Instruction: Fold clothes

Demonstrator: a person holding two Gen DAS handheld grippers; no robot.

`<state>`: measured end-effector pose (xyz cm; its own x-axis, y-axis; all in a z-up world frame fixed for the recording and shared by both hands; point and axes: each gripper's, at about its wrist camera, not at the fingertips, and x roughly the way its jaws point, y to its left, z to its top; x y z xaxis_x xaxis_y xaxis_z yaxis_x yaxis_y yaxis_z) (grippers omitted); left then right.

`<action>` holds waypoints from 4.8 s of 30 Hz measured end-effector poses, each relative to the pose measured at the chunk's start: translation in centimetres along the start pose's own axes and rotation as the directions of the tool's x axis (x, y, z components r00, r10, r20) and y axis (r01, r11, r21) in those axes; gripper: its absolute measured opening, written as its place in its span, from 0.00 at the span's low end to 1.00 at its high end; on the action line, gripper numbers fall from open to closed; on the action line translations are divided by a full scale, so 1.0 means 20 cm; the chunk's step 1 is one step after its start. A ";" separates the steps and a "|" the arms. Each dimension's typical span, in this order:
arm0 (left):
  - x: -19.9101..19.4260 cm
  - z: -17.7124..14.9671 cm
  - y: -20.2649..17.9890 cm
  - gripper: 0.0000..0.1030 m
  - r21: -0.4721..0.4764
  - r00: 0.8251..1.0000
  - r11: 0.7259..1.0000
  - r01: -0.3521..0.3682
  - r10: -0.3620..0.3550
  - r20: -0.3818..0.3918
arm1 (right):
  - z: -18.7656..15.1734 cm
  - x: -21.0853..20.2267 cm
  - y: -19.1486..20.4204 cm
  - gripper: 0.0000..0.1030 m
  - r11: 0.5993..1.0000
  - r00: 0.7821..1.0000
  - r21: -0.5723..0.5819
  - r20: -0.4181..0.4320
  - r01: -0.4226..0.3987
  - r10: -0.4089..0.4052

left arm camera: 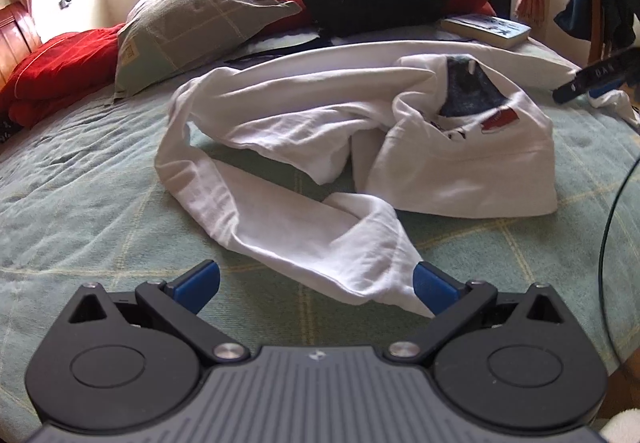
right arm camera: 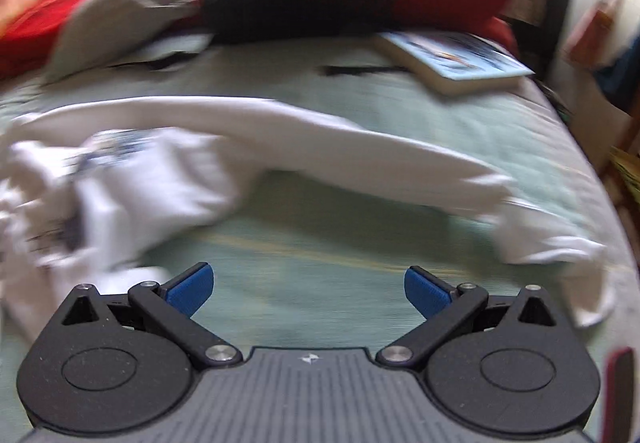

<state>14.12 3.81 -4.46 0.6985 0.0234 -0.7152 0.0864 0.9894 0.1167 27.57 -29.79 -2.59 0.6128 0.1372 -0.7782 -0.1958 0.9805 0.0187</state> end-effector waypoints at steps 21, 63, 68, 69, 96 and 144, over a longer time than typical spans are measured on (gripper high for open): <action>0.52 0.19 0.28 0.99 -0.269 0.988 0.959 -0.090 0.053 -0.143 | -0.09 -0.11 0.37 1.00 0.970 0.967 0.107 0.155 -0.218 0.200; 0.70 0.39 1.25 1.00 0.284 0.533 0.553 -0.784 0.833 -0.150 | -0.07 -0.02 0.18 1.00 0.952 0.988 0.288 0.140 -0.105 0.067; 0.73 0.42 1.30 1.00 0.309 0.548 0.562 -0.768 0.825 -0.137 | -0.06 0.00 0.21 1.00 0.956 0.989 0.273 0.126 -0.110 0.078; 0.74 0.42 1.30 1.00 0.314 0.551 0.563 -0.764 0.823 -0.135 | -0.06 0.01 0.21 1.00 0.957 0.989 0.269 0.123 -0.112 0.082; 0.40 0.20 0.81 0.99 0.152 0.940 0.950 -0.272 0.297 -0.170 | -0.10 -0.01 0.43 1.00 0.975 0.984 0.139 0.072 -0.174 0.165; -0.02 -0.15 0.59 0.99 -0.086 0.995 0.993 -0.085 0.079 -0.061 | -0.12 0.01 1.46 1.00 0.666 0.789 -0.458 -0.144 -0.588 0.597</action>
<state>12.72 15.90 -4.77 0.6586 0.1106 -0.7443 -0.0347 0.9925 0.1169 20.25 -1.43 -3.71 0.2561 0.6738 -0.6932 -0.8416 0.5082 0.1831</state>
